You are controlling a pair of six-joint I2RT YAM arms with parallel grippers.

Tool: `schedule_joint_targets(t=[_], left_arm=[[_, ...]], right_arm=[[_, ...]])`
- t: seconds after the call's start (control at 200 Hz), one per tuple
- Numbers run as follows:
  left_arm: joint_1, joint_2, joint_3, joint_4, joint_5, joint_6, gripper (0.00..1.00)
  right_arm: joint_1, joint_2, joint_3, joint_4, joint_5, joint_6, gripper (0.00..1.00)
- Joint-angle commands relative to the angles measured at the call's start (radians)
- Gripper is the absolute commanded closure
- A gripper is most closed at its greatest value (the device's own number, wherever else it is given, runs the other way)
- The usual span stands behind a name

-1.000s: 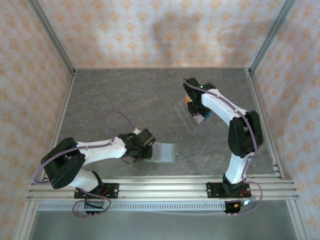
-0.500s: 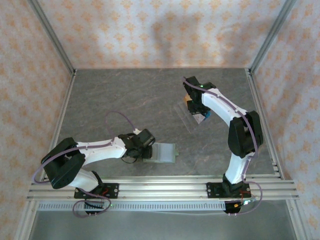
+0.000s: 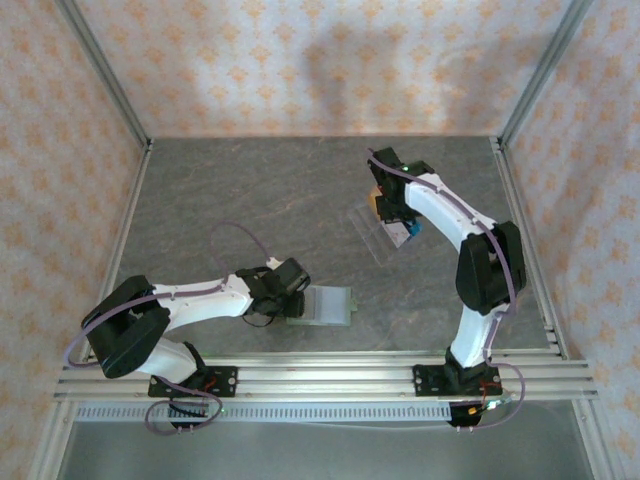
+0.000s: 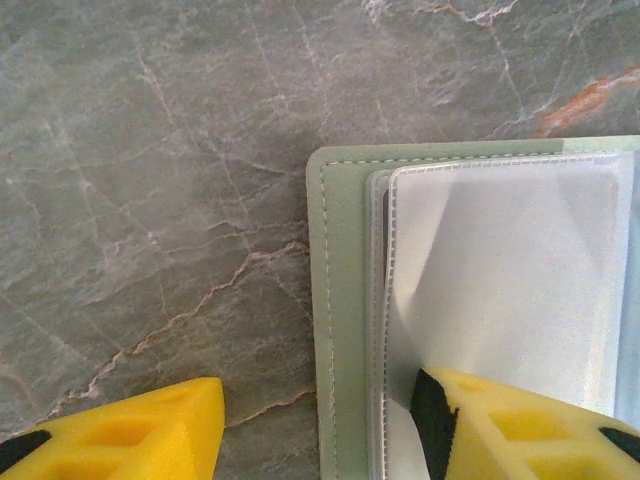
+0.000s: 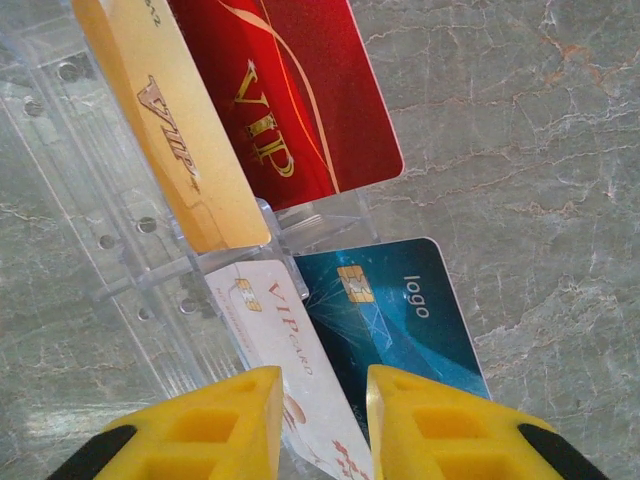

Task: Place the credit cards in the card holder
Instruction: Pick up the credit card from the storage box.

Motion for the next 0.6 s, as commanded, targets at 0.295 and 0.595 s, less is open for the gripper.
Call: schedule_joint_targets(t=[0.295, 0.595], left_arm=[[0.009, 0.038, -0.038, -0.031, -0.001, -0.011, 0.45], [0.008, 0.038, -0.042, -0.032, -0.003, -0.013, 0.45]], right_arm=[[-0.007, 0.032, 0.001, -0.016, -0.010, -0.020, 0.73], [-0.014, 0.039, -0.011, -0.015, -0.013, -0.018, 0.72]])
